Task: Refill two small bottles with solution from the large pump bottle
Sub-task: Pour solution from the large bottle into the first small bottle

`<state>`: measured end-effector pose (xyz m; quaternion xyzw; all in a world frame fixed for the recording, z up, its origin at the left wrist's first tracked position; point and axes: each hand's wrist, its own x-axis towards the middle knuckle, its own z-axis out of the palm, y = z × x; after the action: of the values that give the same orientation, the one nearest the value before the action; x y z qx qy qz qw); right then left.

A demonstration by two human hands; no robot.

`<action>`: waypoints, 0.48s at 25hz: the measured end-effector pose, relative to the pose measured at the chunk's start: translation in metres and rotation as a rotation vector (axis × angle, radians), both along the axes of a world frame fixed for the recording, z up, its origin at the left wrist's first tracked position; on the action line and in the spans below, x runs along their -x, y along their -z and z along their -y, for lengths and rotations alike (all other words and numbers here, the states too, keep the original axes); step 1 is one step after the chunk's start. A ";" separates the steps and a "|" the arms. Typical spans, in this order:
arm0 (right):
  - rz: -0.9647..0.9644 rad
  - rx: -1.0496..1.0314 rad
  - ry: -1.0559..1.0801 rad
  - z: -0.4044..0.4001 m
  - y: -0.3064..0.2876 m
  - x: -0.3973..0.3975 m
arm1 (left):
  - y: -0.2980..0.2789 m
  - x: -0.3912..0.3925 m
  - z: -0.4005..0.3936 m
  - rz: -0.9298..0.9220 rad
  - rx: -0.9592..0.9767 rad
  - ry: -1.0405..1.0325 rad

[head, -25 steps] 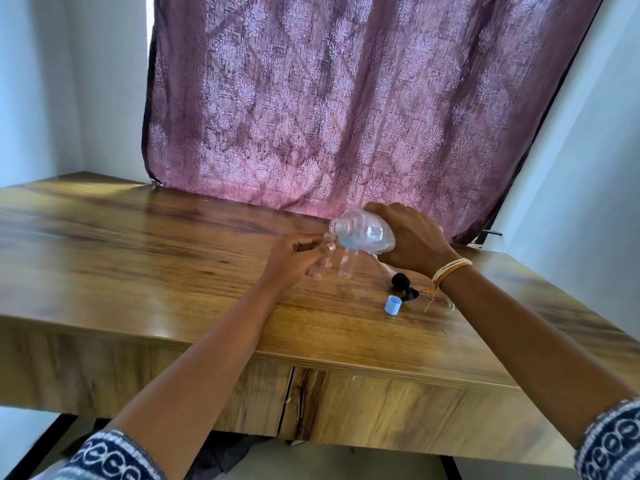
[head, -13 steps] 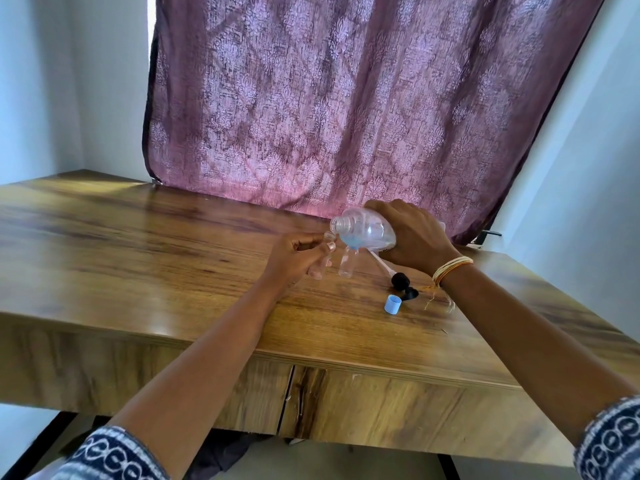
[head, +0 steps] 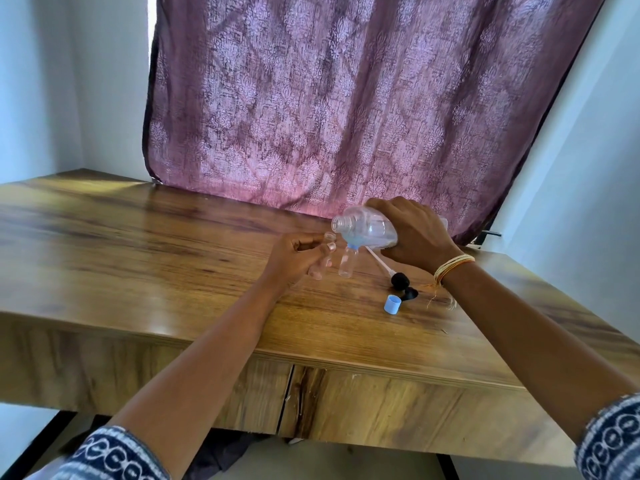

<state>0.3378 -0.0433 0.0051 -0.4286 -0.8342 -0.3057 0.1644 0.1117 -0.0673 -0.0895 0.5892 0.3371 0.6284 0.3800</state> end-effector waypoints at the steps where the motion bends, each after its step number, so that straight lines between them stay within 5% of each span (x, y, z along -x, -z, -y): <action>1: 0.000 0.001 -0.001 0.001 0.000 0.001 | 0.000 0.000 0.000 -0.005 -0.004 -0.004; 12: -0.004 0.023 0.010 0.001 -0.002 0.002 | -0.002 0.000 0.002 -0.013 -0.020 -0.004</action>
<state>0.3358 -0.0447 0.0074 -0.4353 -0.8351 -0.2961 0.1596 0.1116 -0.0688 -0.0875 0.5964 0.3345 0.6286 0.3705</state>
